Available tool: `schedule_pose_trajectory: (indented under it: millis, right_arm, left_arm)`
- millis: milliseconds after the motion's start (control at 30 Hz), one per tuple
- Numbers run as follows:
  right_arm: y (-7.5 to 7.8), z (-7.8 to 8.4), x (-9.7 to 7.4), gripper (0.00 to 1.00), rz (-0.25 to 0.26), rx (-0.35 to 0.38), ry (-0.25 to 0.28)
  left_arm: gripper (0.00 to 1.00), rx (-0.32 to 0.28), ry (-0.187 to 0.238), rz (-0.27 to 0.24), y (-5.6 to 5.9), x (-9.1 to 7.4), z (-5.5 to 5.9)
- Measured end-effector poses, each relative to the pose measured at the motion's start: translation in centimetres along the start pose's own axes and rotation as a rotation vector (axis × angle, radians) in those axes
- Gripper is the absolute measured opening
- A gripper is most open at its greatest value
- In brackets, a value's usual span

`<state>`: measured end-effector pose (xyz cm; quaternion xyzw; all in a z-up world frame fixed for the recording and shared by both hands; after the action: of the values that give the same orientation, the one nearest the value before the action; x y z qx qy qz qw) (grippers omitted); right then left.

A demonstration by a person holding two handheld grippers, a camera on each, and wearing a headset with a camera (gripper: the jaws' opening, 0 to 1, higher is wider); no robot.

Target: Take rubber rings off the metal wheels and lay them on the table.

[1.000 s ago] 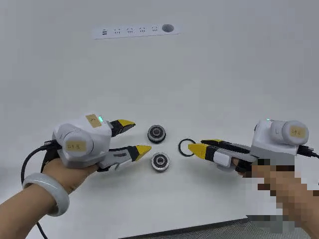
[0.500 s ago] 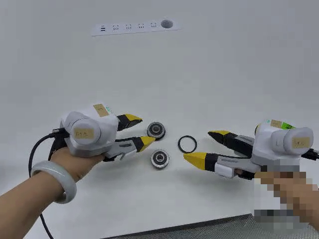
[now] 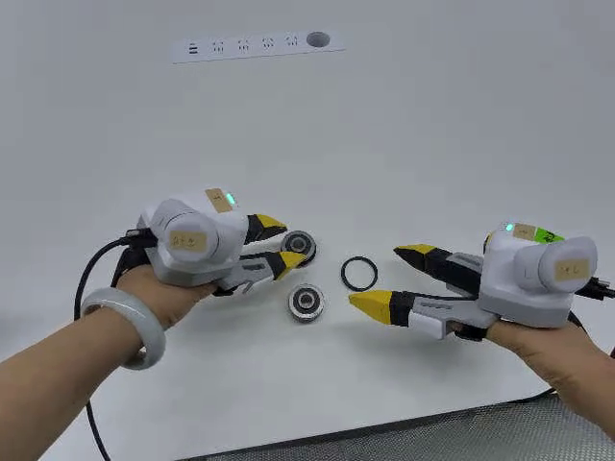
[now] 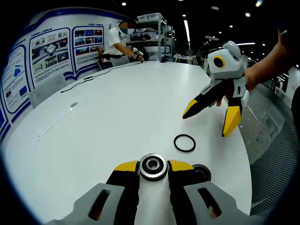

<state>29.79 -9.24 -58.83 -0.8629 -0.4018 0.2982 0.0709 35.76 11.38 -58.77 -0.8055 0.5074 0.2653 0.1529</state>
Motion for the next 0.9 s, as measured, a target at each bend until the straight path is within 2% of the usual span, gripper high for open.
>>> schedule_pose_trajectory:
  millis: [167, 500, 533, 567, 900]
  right_arm:
    - [0.0, -0.1, 0.0, 0.64, -0.003, 0.007, 0.0]
    - [0.0, -0.1, 0.0, 0.62, -0.001, 0.013, -0.003]
    - [0.0, -0.1, 0.0, 0.62, -0.001, 0.018, -0.004]
    - [0.0, 0.0, 0.0, 0.62, -0.002, 0.02, -0.005]
    - [0.0, -0.3, 0.4, 0.6, -0.007, 0.037, 0.002]
  left_arm:
    - [0.22, 0.031, -0.018, 0.013, 0.0, 0.7, -0.2]
    - [0.18, 0.042, -0.055, 0.022, -0.1, 1.2, 0.1]
    - [0.18, 0.056, -0.042, 0.021, -0.2, 1.4, 0.0]
    - [0.17, 0.045, -0.053, 0.023, -0.1, 1.3, 0.0]
    - [0.14, 0.052, -0.046, 0.019, -0.2, 1.3, 0.1]
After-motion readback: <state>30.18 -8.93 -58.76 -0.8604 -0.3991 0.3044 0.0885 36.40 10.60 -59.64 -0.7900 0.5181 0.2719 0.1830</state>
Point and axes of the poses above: the centre of the closed fingertips' face, and the gripper's own axes: x roughly forward along the fingers, y roughly to its right, z roughly out of its underside, the point moved 9 cm from there along -x, roughly backward along the fingers, and after that the axes turned 1 degree about -x, right-handed, at the moved point
